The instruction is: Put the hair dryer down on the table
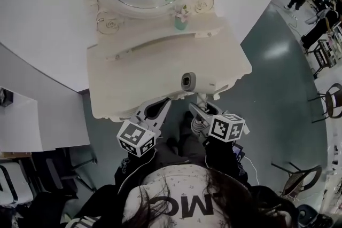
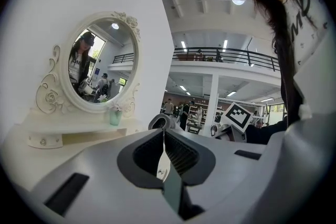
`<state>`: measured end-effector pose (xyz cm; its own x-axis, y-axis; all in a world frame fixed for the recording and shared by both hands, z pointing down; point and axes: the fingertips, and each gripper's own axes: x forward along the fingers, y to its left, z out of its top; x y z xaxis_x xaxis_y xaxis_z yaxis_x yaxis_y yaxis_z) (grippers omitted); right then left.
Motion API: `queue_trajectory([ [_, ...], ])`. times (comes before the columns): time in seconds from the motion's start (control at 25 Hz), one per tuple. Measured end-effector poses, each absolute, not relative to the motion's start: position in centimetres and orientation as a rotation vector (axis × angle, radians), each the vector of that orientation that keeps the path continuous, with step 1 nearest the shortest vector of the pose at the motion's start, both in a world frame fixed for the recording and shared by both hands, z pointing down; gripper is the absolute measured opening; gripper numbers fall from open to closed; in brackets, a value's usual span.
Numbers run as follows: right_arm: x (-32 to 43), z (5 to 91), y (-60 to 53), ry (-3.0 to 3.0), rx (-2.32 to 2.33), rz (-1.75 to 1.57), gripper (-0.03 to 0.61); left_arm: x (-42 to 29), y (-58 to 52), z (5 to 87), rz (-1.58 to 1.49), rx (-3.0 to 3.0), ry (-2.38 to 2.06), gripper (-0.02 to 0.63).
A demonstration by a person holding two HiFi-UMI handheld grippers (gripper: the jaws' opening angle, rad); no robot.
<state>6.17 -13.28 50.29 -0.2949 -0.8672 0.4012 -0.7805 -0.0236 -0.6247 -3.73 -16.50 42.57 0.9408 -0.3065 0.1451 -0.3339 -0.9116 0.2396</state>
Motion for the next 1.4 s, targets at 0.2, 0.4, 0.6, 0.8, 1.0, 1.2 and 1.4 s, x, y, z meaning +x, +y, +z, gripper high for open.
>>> queue_trajectory([
  [0.2, 8.3, 51.1, -16.9, 2.162, -1.766, -1.236, 0.249, -2.6, -19.4, 43.1, 0.168, 2.814, -0.555, -0.006],
  [0.4, 10.7, 52.1, -20.8, 2.248, -1.717, -1.284, 0.249, -0.3, -23.2, 43.2, 0.164, 2.782, -0.651, -0.006],
  [0.6, 12.9, 53.4, -24.7, 2.349, -1.679, -1.327, 0.249, 2.2, -26.6, 43.4, 0.174, 2.756, -0.721, -0.006],
  [0.8, 14.6, 55.4, -27.9, 2.484, -1.63, -1.363, 0.249, 3.8, -29.0, 43.7, 0.194, 2.721, -0.804, -0.006],
  [1.0, 15.2, 58.3, -30.5, 2.62, -1.576, -1.424, 0.249, 4.3, -30.9, 44.2, 0.211, 2.678, -0.889, -0.006],
  [1.2, 15.3, 61.5, -32.9, 2.752, -1.526, -1.472, 0.249, 4.2, -32.2, 44.7, 0.218, 2.635, -0.963, -0.006],
  [1.4, 14.7, 64.2, -35.0, 2.883, -1.467, -1.499, 0.249, 4.1, -33.2, 45.3, 0.24, 2.601, -1.006, -0.006],
])
